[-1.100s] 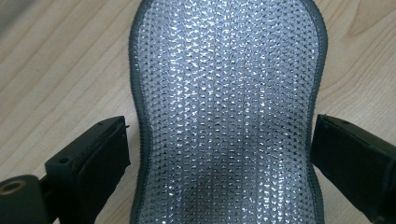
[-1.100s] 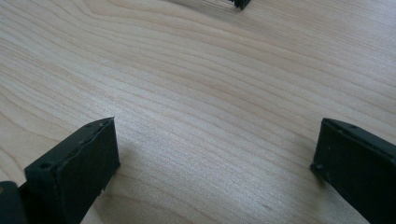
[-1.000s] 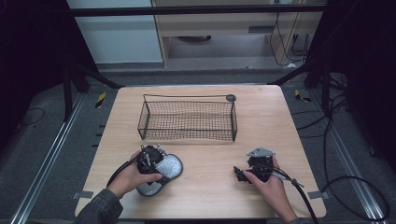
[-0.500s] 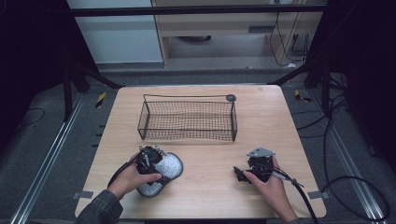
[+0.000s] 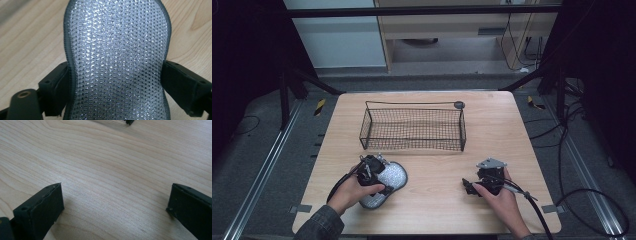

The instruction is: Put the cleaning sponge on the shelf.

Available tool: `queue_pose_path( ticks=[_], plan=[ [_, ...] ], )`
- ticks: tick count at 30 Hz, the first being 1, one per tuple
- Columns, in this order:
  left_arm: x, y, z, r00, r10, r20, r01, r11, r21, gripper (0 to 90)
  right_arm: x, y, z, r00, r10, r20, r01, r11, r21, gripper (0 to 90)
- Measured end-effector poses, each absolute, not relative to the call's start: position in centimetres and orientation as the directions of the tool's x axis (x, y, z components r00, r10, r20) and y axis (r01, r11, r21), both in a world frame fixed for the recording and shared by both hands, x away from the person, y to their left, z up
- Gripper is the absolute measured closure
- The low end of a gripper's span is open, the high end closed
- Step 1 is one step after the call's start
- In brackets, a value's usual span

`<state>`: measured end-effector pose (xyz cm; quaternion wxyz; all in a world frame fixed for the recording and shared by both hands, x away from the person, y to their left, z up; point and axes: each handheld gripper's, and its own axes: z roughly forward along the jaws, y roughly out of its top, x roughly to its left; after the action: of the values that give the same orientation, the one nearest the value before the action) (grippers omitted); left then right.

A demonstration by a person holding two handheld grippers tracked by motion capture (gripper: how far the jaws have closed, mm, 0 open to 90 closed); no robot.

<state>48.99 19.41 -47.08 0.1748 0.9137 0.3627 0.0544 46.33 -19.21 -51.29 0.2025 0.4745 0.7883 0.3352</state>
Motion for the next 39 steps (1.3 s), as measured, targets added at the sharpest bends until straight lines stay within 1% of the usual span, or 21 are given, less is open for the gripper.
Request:
queue_pose_path(
  ticks=[6, 10, 17, 19, 20, 21, 22, 23, 25, 31, 39],
  plan=[
    [49.1, 19.5, -46.9, 0.745, 0.667, -0.024, 0.629, -0.689, 0.36, 15.0, 46.3, -19.2, -51.3, -0.468, 0.884, -0.001, 0.612, 0.325, 0.721, 0.4],
    [49.2, 19.8, -46.3, 0.742, 0.669, -0.035, 0.628, -0.676, 0.386, 25.9, 46.3, -19.2, -51.3, -0.468, 0.884, -0.003, 0.612, 0.326, 0.721, 0.4],
    [49.5, 20.0, -46.2, 0.75, 0.661, -0.037, 0.62, -0.682, 0.388, 25.3, 46.3, -19.2, -51.3, -0.468, 0.884, -0.003, 0.612, 0.326, 0.721, 0.4],
    [49.5, 20.0, -46.2, 0.75, 0.66, -0.034, 0.618, -0.682, 0.391, 23.7, 46.3, -19.2, -51.3, -0.468, 0.884, -0.002, 0.612, 0.325, 0.721, 0.4],
    [49.5, 20.1, -46.3, 0.744, 0.667, -0.025, 0.621, -0.678, 0.392, 21.4, 46.3, -19.2, -51.3, -0.468, 0.884, -0.001, 0.612, 0.325, 0.721, 0.4],
    [49.6, 20.1, -46.3, 0.743, 0.669, -0.027, 0.623, -0.675, 0.395, 19.0, 46.3, -19.2, -51.3, -0.468, 0.884, -0.001, 0.612, 0.325, 0.721, 0.4],
    [49.6, 20.2, -46.4, 0.741, 0.671, -0.033, 0.625, -0.672, 0.397, 13.9, 46.3, -19.2, -51.3, -0.468, 0.884, -0.003, 0.612, 0.326, 0.721, 0.4],
    [49.6, 20.2, -46.4, 0.744, 0.667, -0.037, 0.625, -0.674, 0.394, 10.8, 46.3, -19.2, -51.3, -0.468, 0.884, -0.001, 0.612, 0.325, 0.721, 0.4],
    [49.4, 20.1, -46.7, 0.744, 0.667, -0.037, 0.625, -0.675, 0.391, 6.7, 46.3, -19.2, -51.3, -0.468, 0.884, -0.003, 0.612, 0.326, 0.721, 0.4],
    [48.9, 19.6, -47.2, 0.755, 0.654, -0.051, 0.62, -0.687, 0.379, 4.4, 46.3, -19.2, -51.3, -0.468, 0.884, -0.001, 0.612, 0.325, 0.721, 0.5],
    [48.9, 19.2, -47.9, 0.763, 0.645, -0.04, 0.611, -0.701, 0.368, 2.7, 46.3, -19.2, -51.3, -0.468, 0.884, -0.001, 0.612, 0.325, 0.721, 0.4]
  ],
)
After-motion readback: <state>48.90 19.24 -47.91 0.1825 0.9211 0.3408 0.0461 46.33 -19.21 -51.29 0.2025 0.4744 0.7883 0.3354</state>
